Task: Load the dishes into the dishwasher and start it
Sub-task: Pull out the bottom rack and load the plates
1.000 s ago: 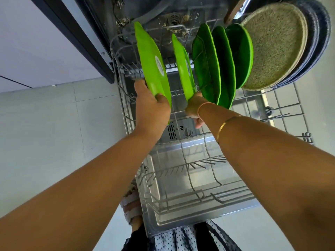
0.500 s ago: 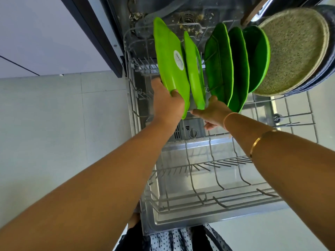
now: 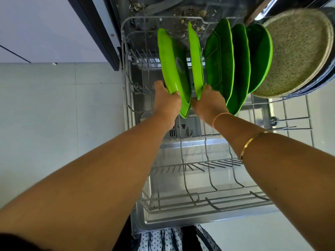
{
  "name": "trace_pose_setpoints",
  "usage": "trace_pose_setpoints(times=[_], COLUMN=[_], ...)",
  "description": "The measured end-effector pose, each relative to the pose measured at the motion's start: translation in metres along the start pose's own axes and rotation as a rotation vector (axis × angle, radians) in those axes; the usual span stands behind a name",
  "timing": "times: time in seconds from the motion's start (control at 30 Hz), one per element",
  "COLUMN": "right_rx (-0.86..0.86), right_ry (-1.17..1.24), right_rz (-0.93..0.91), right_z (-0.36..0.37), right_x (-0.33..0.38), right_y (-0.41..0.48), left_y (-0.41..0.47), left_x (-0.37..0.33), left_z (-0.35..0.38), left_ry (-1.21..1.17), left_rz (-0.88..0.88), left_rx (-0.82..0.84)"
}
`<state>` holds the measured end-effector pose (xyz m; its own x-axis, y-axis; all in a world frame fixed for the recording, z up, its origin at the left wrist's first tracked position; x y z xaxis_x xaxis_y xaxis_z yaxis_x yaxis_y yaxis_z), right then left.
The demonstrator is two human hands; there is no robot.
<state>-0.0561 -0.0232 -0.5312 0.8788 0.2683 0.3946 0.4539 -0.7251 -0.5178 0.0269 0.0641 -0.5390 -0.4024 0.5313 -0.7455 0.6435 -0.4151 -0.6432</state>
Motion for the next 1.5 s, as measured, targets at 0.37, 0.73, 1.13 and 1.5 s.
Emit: trace_pose_setpoints(times=[0.37, 0.73, 1.13, 1.5], right_rx=[0.110, 0.119, 0.138, 0.115], right_ry=[0.030, 0.127, 0.191, 0.146], right_rz=[0.027, 0.054, 0.044, 0.034], right_z=[0.002, 0.001, -0.006, -0.005], right_x=[-0.011, -0.011, -0.004, 0.005], right_y=[0.007, 0.008, 0.002, 0.012], left_y=[0.009, -0.012, 0.026, 0.010], left_x=[-0.006, 0.007, -0.016, -0.030], left_z=[0.011, 0.003, 0.012, 0.004], left_ry=[0.351, 0.321, 0.612, 0.779], left_rz=[0.133, 0.275, 0.105, 0.289], left_rx=[0.035, -0.121, -0.036, -0.093])
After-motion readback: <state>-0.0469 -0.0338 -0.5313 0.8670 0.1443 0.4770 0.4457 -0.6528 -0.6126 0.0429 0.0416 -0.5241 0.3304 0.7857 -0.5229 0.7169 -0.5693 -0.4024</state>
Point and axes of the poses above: each hand's wrist, its own y-axis towards the middle knuckle, its own z-axis out of the palm, x = y × z, the point moved 4 cm from there along y, towards the middle knuckle, and after that the axes turned 8 degrees about y, right-handed, at the moved point
